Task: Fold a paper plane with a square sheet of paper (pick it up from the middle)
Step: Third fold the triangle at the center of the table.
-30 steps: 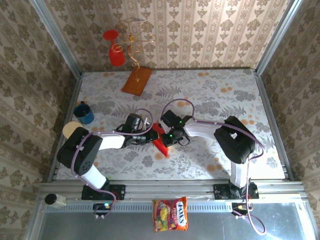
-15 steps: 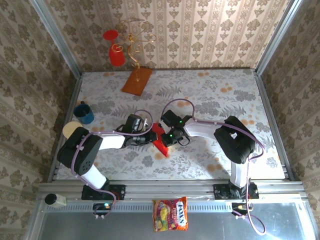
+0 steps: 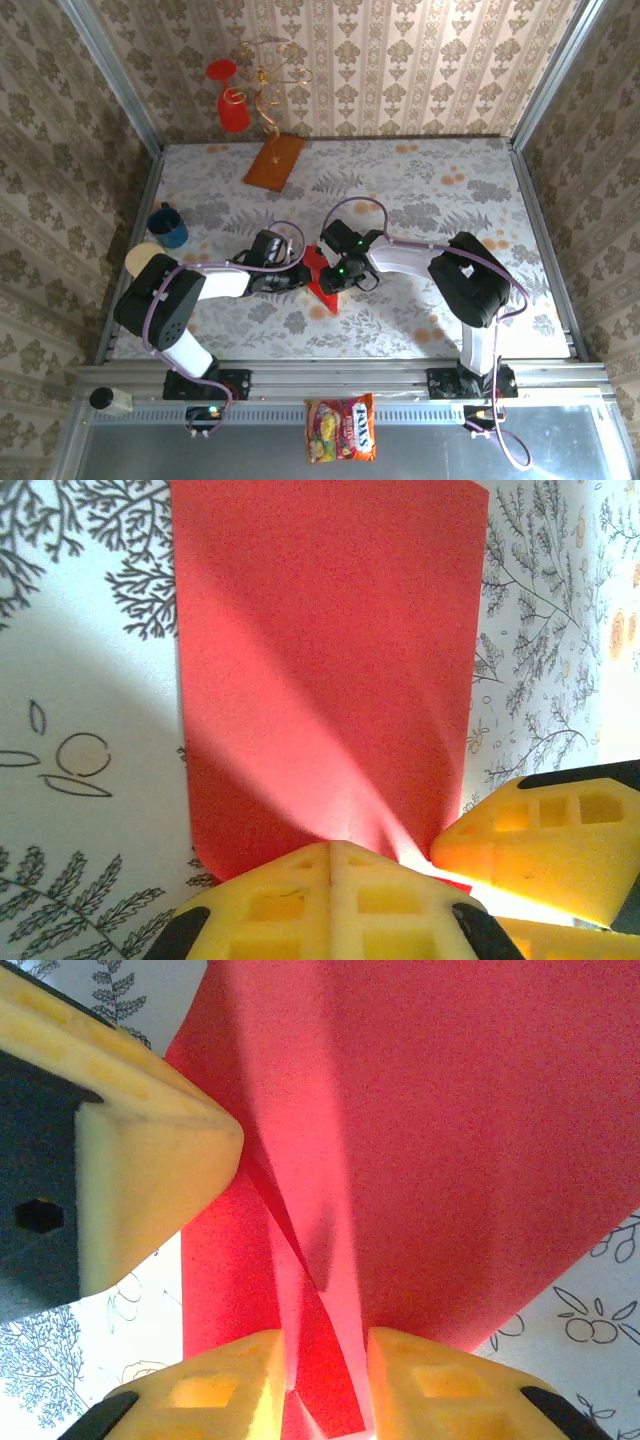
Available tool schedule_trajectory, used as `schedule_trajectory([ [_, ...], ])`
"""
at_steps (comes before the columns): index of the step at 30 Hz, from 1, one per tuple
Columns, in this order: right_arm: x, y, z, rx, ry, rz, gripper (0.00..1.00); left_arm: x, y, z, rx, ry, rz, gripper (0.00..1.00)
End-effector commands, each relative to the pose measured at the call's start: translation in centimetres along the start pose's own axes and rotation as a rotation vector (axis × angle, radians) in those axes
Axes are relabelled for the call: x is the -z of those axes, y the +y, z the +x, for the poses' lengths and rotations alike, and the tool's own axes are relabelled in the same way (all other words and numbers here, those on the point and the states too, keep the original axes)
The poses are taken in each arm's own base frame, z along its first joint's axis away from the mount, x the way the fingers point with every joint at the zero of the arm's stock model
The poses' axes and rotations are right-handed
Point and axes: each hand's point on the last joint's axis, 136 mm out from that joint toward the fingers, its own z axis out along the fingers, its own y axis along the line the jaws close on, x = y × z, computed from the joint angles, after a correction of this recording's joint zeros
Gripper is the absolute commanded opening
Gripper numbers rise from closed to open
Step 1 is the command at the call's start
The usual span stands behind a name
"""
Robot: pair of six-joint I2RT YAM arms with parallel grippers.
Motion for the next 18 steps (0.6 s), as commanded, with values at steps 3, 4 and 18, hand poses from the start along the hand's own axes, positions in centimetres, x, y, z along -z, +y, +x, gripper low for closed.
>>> schedule_trajectory([
  [3, 1.5, 0.5, -0.4, -0.003, -0.002, -0.011, 0.35, -0.1, 1.2, 0.5, 0.009, 0.007, -0.046, 0.00],
  [4, 1.8, 0.6, -0.5, -0.006, -0.007, -0.014, 0.37, -0.1, 1.3, 0.5, 0.010, 0.006, -0.048, 0.00],
  [18, 2.9, 1.0, -1.1, -0.095, -0.060, -0.120, 0.49, 0.5, 0.3, -0.4, 0.023, -0.030, -0.031, 0.00],
])
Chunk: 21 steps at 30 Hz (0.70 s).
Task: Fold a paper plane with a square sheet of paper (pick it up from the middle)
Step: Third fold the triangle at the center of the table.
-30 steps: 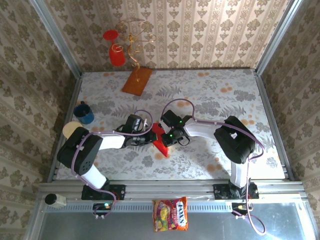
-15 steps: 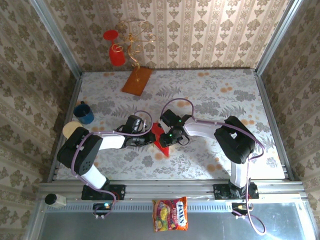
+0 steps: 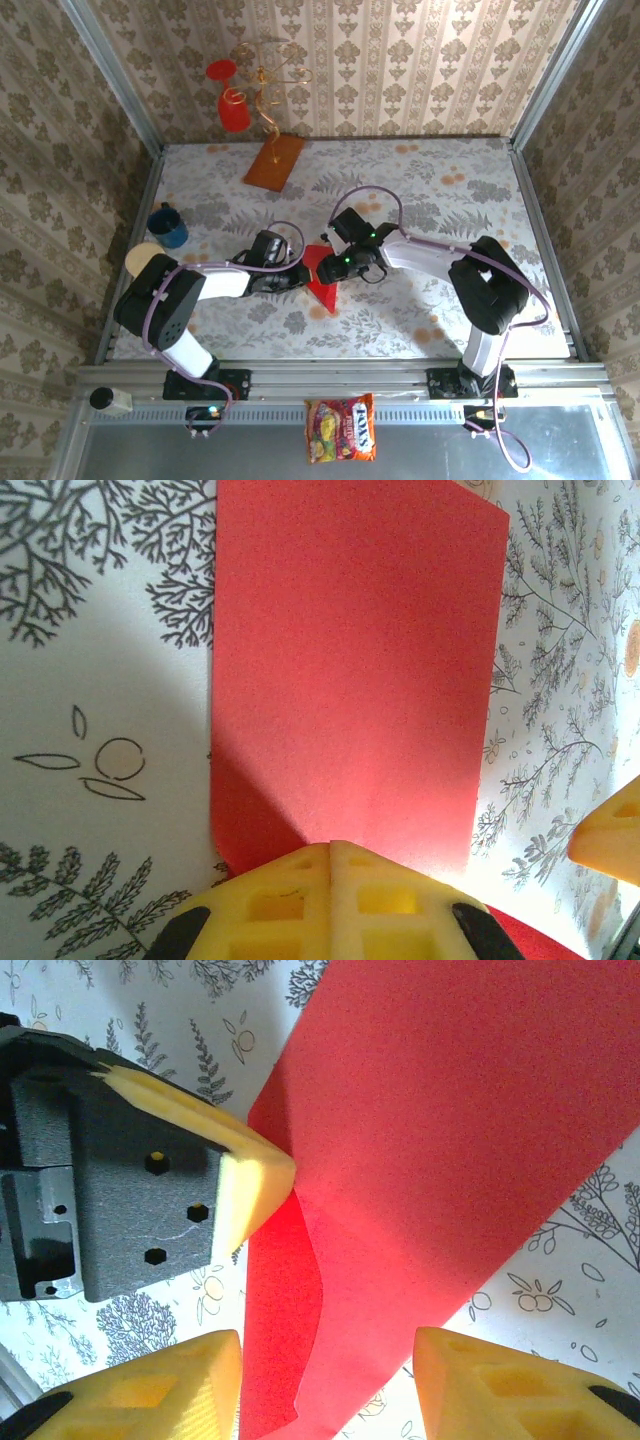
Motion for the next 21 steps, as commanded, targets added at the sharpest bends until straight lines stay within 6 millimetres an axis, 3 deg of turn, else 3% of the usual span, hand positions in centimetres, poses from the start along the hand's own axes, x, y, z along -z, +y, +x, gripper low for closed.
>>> schedule_trajectory([
  [1, -0.7, 0.3, 0.9, -0.034, 0.032, -0.045, 0.49, 0.5, -0.3, -0.3, 0.012, -0.015, -0.006, 0.00],
  [8, -1.5, 0.5, 1.2, -0.047, 0.045, -0.071, 0.44, 0.5, -0.3, -0.3, 0.010, -0.014, -0.005, 0.00],
  [11, -1.6, 0.5, 1.1, -0.046, 0.047, -0.076, 0.35, 0.5, -0.3, -0.3, 0.011, -0.013, -0.006, 0.00],
  [18, -1.7, 0.4, 0.9, -0.037, 0.050, -0.066, 0.00, 0.7, -1.0, -0.6, -0.001, -0.018, 0.012, 0.00],
  [21, -1.8, 0.0, 0.7, -0.030, 0.052, -0.049, 0.00, 0.9, -1.8, -1.0, -0.019, -0.025, 0.037, 0.00],
])
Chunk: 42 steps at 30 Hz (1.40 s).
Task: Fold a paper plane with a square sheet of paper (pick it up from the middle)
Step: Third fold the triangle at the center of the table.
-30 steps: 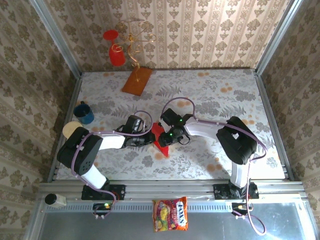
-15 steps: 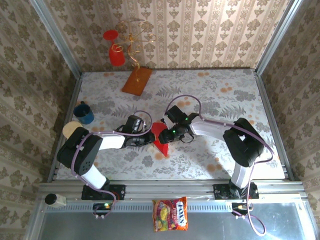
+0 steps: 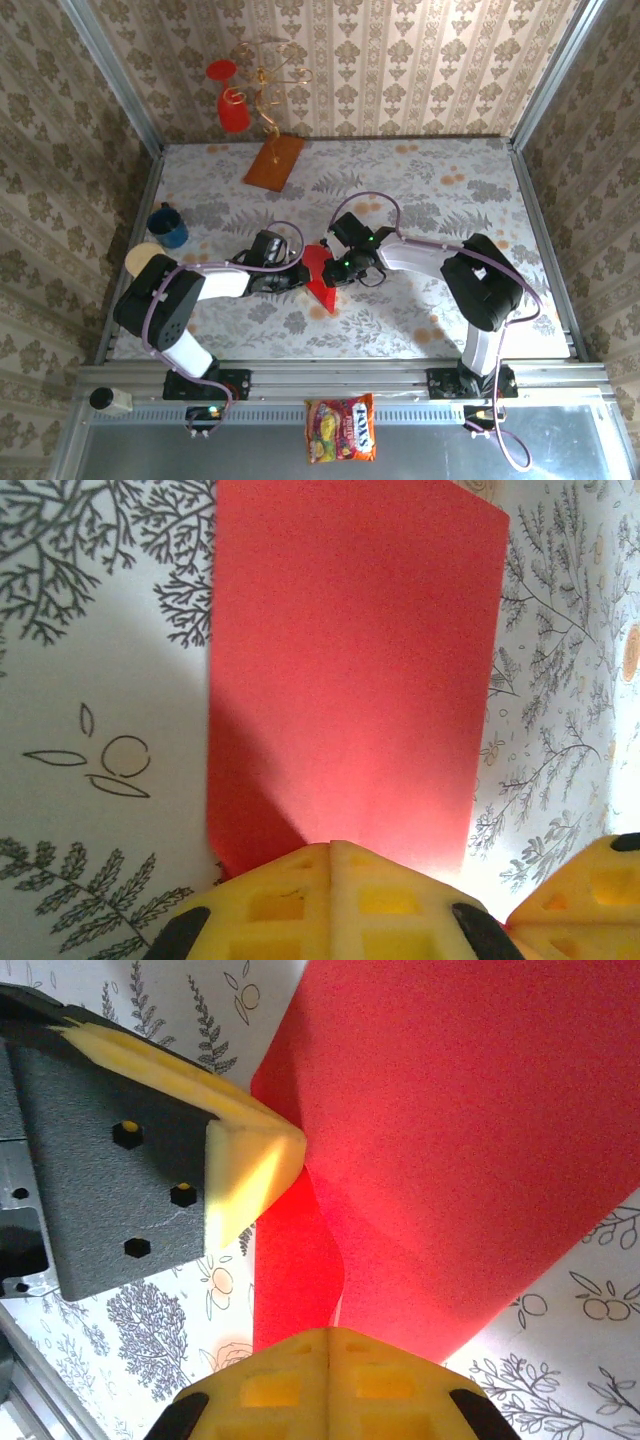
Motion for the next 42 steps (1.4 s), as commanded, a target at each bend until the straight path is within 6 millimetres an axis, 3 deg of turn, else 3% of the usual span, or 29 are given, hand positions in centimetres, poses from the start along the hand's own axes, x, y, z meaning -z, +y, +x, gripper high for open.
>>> schedule_trajectory([
  [1, -0.3, -0.4, -0.3, 0.006, 0.014, 0.013, 0.00, 1.0, -2.0, -1.0, -0.029, -0.025, 0.043, 0.00],
  [16, -0.5, -1.3, -0.7, 0.010, 0.017, 0.039, 0.00, 1.5, -3.8, -1.2, -0.058, -0.022, 0.097, 0.04],
  [42, -1.3, -1.2, -1.5, 0.015, 0.033, 0.032, 0.00, 1.2, -2.4, 0.1, -0.071, -0.002, 0.067, 0.00],
])
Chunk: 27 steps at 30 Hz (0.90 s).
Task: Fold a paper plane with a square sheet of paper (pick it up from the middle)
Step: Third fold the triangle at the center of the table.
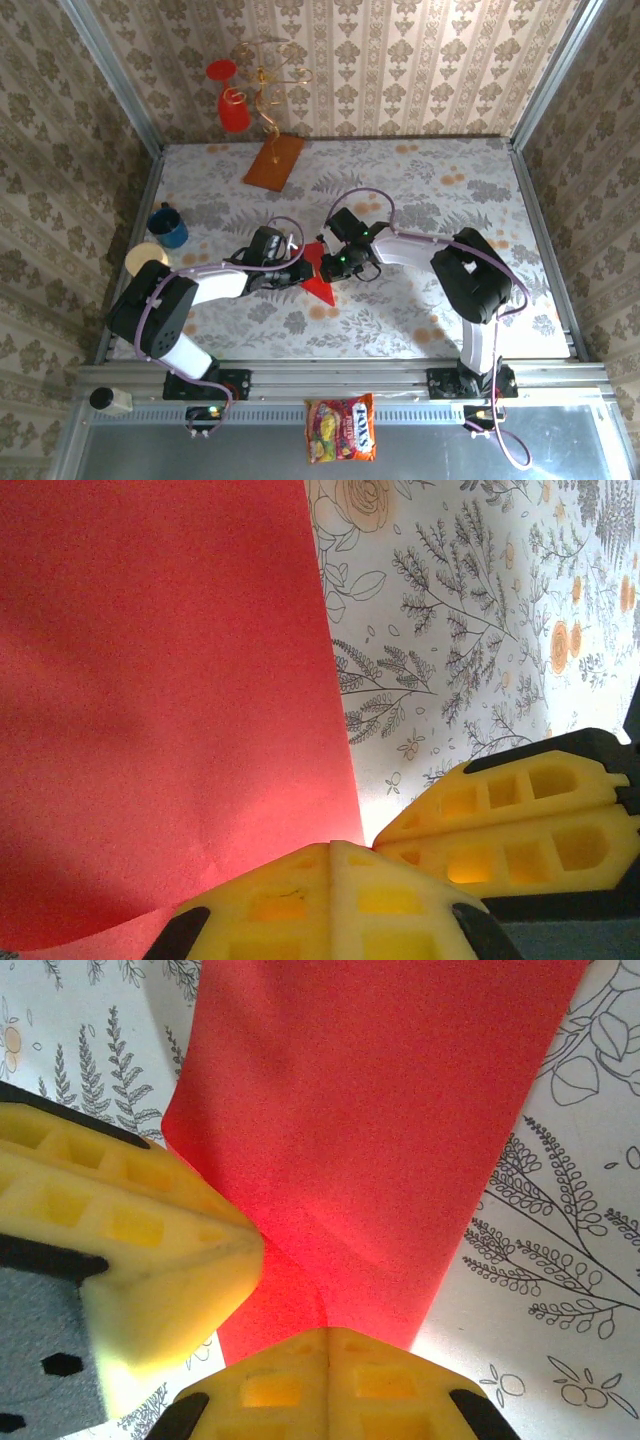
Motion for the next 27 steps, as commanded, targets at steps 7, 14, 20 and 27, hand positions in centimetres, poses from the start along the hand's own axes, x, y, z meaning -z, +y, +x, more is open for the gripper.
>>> schedule_trajectory([
  [7, -0.5, -0.4, -0.2, 0.006, 0.035, 0.015, 0.00, -0.1, 0.7, 0.8, -0.033, 0.019, -0.015, 0.00],
  [14, -1.0, -0.6, -0.3, 0.004, 0.046, 0.017, 0.00, -0.4, 1.9, 1.0, -0.018, 0.026, -0.033, 0.00],
  [20, -1.4, -0.8, -0.1, 0.001, 0.056, 0.018, 0.00, -0.6, 2.9, 1.3, -0.003, 0.030, -0.048, 0.00],
  [27, -1.4, -0.8, -0.1, 0.000, 0.055, 0.015, 0.00, -0.8, 3.7, 1.5, 0.007, 0.034, -0.063, 0.00],
])
